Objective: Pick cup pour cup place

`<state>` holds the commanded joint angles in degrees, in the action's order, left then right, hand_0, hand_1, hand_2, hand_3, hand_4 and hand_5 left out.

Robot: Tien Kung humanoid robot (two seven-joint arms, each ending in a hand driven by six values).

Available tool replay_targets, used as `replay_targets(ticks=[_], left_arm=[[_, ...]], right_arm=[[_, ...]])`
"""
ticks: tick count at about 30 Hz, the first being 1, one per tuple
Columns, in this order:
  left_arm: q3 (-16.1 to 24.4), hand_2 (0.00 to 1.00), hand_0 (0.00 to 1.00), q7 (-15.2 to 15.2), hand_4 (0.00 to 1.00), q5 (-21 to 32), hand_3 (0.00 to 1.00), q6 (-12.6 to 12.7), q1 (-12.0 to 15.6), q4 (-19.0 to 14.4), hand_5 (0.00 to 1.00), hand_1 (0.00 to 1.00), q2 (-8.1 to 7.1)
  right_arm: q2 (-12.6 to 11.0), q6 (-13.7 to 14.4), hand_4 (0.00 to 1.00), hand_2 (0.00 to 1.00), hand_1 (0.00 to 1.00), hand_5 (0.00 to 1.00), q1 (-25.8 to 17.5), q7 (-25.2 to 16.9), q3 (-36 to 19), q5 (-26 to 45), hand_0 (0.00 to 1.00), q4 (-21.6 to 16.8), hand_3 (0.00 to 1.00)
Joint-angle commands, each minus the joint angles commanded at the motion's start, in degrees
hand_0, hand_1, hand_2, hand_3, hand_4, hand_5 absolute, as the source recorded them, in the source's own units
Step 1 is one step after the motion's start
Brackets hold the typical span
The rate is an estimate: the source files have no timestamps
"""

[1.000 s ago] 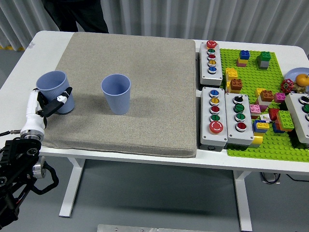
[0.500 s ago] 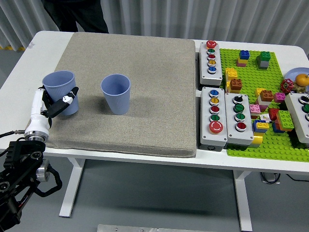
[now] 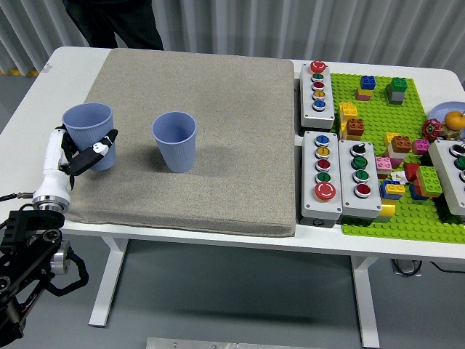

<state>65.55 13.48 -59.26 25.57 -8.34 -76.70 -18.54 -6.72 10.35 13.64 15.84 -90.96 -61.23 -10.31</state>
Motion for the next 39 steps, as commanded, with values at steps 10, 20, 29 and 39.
replay_targets(ticks=[10, 20, 29, 39], left_arm=[[-0.59, 0.616, 0.535, -2.39, 0.659, -6.42, 0.593, 0.11, 0.50, -3.97, 0.123, 0.549, -1.35], [-2.26, 0.619, 0.537, -7.01, 0.663, -16.94, 0.595, -0.46, -1.46, -6.71, 0.127, 0.551, -4.09], [-2.79, 0.621, 0.537, -11.14, 0.664, -26.58, 0.596, -2.13, -3.73, -9.27, 0.128, 0.553, -6.58], [-4.63, 0.625, 0.542, -15.01, 0.667, -36.74, 0.599, -4.75, -5.70, -10.65, 0.130, 0.555, -8.77]], right_arm=[[-0.05, 0.03, 0.002, 0.620, 0.651, 0.042, 0.09, -0.04, -0.06, 0.06, 0.711, 0.00, 0.582], [-0.19, 0.10, 0.002, 0.620, 0.651, 0.039, 0.10, -0.16, -0.02, 0.22, 0.711, 0.00, 0.581], [-0.34, 0.17, 0.002, 0.620, 0.651, 0.038, 0.29, -0.26, 0.10, 0.55, 0.711, 0.00, 0.581], [-0.40, 0.20, 0.002, 0.620, 0.651, 0.035, 0.32, -0.20, 0.04, 0.41, 0.711, 0.00, 0.581]])
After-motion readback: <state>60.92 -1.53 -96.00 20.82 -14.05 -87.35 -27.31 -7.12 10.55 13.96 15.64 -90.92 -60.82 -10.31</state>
